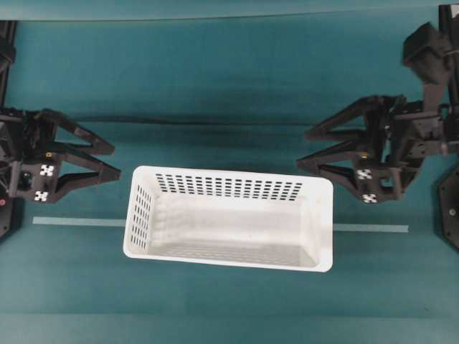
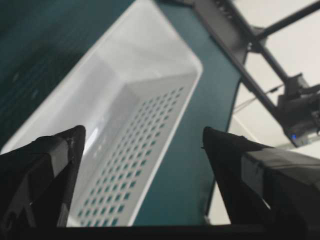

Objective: Lift the white basket with both hands.

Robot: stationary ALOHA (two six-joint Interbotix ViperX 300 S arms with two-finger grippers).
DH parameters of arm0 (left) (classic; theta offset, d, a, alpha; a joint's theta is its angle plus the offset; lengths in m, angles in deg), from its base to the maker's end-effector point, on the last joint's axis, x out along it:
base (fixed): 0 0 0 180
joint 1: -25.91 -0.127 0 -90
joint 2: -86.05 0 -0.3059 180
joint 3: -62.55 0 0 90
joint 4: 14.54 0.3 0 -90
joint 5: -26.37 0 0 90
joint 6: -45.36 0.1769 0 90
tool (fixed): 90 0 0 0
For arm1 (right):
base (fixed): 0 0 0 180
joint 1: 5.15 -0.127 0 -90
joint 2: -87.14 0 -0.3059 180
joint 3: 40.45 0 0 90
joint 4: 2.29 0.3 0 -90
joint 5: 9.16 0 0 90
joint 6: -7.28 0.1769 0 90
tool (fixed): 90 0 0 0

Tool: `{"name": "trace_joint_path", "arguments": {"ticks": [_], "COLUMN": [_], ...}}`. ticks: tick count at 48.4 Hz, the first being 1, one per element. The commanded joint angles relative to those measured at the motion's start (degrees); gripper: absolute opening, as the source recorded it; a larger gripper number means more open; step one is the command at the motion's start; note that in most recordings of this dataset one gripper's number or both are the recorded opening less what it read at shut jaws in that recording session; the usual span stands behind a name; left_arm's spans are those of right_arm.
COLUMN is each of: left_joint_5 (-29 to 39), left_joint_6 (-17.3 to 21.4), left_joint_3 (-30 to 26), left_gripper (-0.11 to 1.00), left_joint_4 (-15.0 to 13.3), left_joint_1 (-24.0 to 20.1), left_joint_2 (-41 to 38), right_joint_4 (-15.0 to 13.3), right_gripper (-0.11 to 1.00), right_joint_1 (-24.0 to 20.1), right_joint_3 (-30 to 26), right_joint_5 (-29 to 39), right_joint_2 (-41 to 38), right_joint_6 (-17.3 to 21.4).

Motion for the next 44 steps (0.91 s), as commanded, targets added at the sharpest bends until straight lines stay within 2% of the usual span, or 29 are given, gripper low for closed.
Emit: {"name": "trace_joint_path", "arguments": {"ticks": [1,7,16,21,33,44], "left_joint_5": [-2.4,-4.7,-5.0,-4.9,-4.8,-4.9], "left_joint_6": [2.5,7.2,15.3,18.5,21.9,22.2], "left_joint_3": [-0.6,-0.4,0.0,0.6,1.0,1.7], "left_gripper": [0.96,0.96,0.96,0.95,0.95,0.95], "left_joint_4": [0.2,0.2,0.2,0.2,0.2,0.2], "left_joint_1": [-0.1,-0.1,-0.1,-0.1,-0.1,-0.1], "left_joint_2": [0.9,2.7,7.3,9.8,15.1,16.4], "right_joint_4": [-0.3,-0.3,-0.3,-0.4,-0.5,-0.4], "right_gripper": [0.91,0.91,0.91,0.91,0.91,0.91], "right_joint_1": [0.1,0.2,0.5,0.6,0.6,0.5], "right_joint_3": [0.3,1.8,3.9,4.8,6.9,7.3], "right_joint_5": [-2.5,-4.1,-4.4,-4.3,-4.4,-4.5], "right_joint_2": [1.8,5.0,9.9,13.0,18.7,21.0], "right_joint_6": [-2.6,-5.9,-7.4,-8.9,-13.9,-18.2]}}
